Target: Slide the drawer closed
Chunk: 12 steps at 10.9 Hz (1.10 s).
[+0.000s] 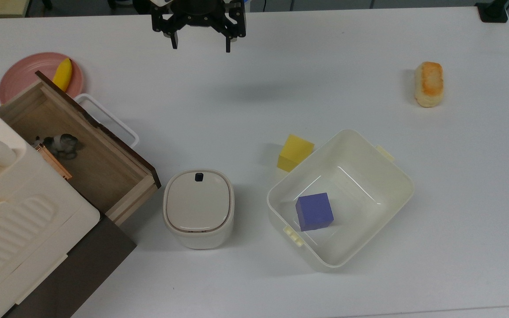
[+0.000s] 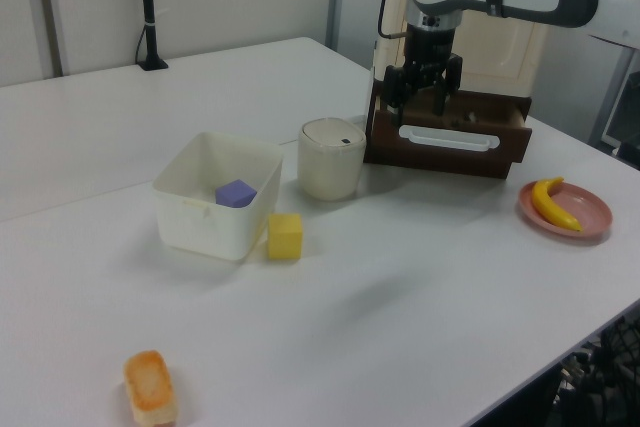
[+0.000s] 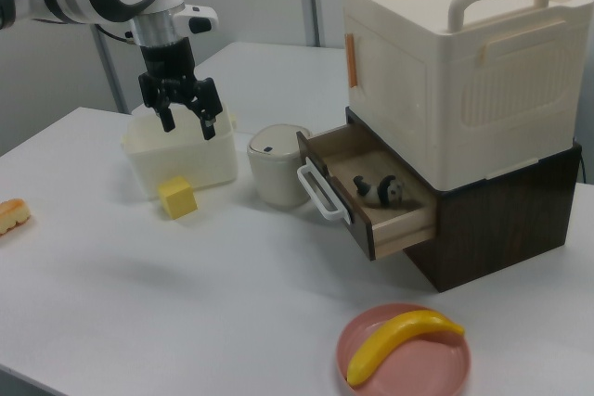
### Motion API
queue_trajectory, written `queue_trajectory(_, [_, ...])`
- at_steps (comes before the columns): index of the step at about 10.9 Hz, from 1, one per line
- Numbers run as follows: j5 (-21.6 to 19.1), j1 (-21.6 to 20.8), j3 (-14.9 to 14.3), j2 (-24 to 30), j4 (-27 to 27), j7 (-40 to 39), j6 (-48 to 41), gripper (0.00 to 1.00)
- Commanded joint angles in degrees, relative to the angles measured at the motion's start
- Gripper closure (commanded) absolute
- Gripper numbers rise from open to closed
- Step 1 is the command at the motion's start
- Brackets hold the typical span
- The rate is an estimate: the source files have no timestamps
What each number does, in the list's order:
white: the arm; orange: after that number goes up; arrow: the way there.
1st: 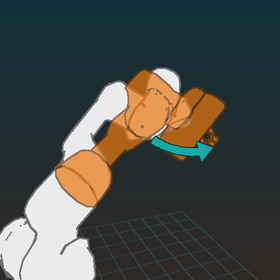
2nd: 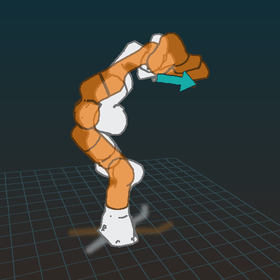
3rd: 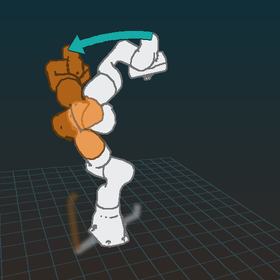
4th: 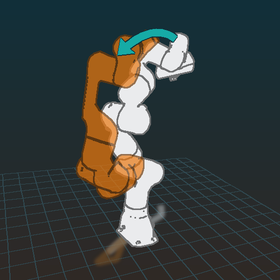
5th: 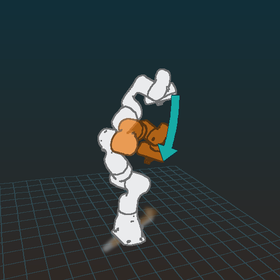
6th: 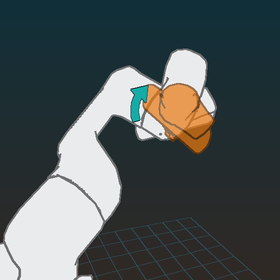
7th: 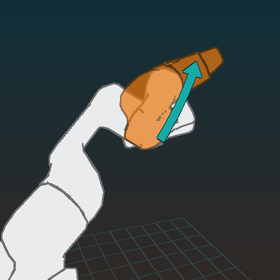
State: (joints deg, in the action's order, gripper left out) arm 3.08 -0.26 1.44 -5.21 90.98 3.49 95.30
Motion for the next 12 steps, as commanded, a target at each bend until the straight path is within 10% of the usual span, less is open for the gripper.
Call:
queue_trajectory(1, [-1.14,1.13,-0.12,1.08,0.34,-0.75,-0.2,0.0])
queue_trajectory(5, [-1.14,1.05,-0.12,0.99,0.34,-0.85,-0.2,0.07])
queue_trajectory(9, [-1.14,0.97,-0.12,0.99,0.34,-4.09,-0.29,0.92])
queue_trajectory(12, [-1.14,0.97,-0.12,0.99,0.34,-5.42,-0.37,1.0])
